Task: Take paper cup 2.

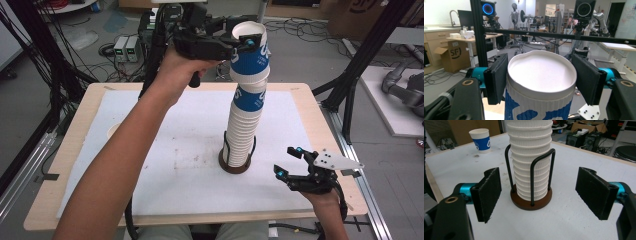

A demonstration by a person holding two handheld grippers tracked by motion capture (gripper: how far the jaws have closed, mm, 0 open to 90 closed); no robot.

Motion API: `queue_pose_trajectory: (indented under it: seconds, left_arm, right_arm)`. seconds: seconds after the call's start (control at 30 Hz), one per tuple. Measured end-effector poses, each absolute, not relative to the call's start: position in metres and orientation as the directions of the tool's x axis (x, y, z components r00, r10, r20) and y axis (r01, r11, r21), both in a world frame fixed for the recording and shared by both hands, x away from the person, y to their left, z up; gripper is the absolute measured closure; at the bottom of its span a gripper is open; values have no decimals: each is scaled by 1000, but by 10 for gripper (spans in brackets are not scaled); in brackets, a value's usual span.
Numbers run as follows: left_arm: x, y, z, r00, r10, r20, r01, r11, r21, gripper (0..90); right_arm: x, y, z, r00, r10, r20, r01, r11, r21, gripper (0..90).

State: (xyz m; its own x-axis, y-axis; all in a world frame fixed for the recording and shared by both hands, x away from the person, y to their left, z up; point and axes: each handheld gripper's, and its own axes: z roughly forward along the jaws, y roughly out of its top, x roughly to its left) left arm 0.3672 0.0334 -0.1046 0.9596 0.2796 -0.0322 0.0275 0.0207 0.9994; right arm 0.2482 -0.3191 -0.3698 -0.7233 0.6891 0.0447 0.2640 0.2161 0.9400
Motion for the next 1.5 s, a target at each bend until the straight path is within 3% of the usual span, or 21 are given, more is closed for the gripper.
queue_pose_trajectory:
  seconds: [0.67,1.5]
  left_arm:
    - [352,103,-130,947,320,-10,19,-23,1000,320]
    - [319,155,-218,932,362,-3,36,-85,996,320]
  right_arm:
    - [245,-308,-373,-749,661,46,264,235,935,212]
    - [247,-293,-381,-768,639,41,275,272,922,211]
